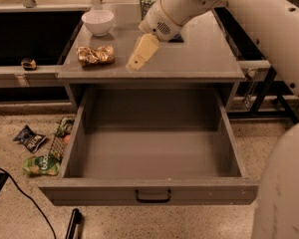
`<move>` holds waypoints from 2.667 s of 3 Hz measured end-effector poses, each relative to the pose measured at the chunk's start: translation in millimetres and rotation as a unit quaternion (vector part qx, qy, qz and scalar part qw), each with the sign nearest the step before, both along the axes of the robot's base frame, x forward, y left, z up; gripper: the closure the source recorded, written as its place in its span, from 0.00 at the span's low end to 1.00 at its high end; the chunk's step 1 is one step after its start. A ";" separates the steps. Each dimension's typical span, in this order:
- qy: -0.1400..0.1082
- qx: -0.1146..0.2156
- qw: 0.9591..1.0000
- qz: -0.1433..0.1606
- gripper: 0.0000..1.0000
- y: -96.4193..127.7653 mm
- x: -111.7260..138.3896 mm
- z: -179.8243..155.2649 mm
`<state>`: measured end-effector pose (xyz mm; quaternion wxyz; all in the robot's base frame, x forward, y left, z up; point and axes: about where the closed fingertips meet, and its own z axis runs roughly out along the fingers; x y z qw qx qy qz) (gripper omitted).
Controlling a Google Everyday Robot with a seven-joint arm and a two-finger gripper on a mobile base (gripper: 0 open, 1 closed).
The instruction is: Place orange can into top drawer
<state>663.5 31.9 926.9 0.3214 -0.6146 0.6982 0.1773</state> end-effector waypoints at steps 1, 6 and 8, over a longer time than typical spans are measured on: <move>-0.032 -0.004 0.999 0.011 0.00 31.7 30.6 -5.0; -0.053 0.086 0.992 0.079 0.00 158.4 101.7 -51.5; -0.002 0.052 0.995 0.079 0.00 165.0 103.1 -81.5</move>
Offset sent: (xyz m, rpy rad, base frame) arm 0.1027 0.0904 -0.0152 0.0831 -0.2078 0.0398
